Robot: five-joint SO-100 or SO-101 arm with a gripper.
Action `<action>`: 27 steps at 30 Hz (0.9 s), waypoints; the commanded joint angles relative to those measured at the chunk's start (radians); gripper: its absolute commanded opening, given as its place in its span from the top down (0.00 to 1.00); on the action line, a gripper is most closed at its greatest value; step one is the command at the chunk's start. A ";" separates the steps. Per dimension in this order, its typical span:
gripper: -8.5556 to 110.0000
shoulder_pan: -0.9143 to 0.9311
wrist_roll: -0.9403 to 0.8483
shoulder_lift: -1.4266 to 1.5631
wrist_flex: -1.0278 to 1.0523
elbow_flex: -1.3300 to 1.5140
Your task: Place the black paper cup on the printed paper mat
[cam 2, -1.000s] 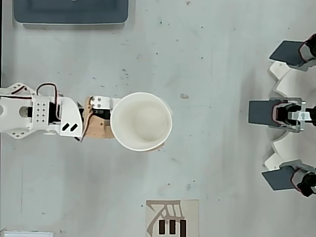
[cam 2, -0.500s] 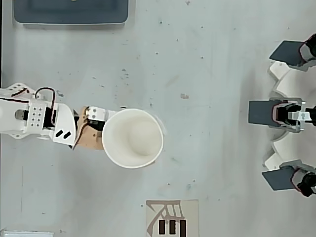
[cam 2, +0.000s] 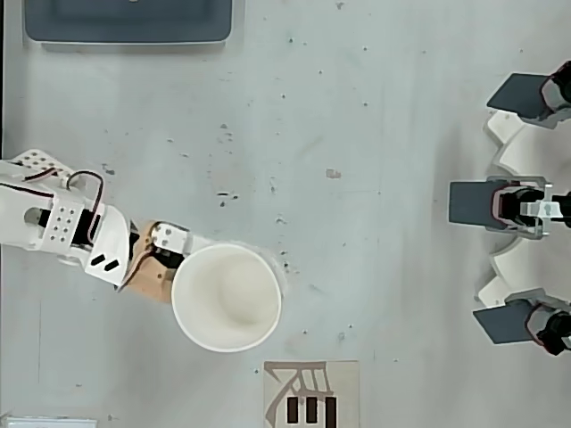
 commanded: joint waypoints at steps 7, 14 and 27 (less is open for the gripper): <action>0.86 0.126 0.023 -0.150 -0.012 -0.143; 0.86 0.201 0.028 -0.290 -0.015 -0.282; 0.86 0.299 0.052 -0.609 0.023 -0.652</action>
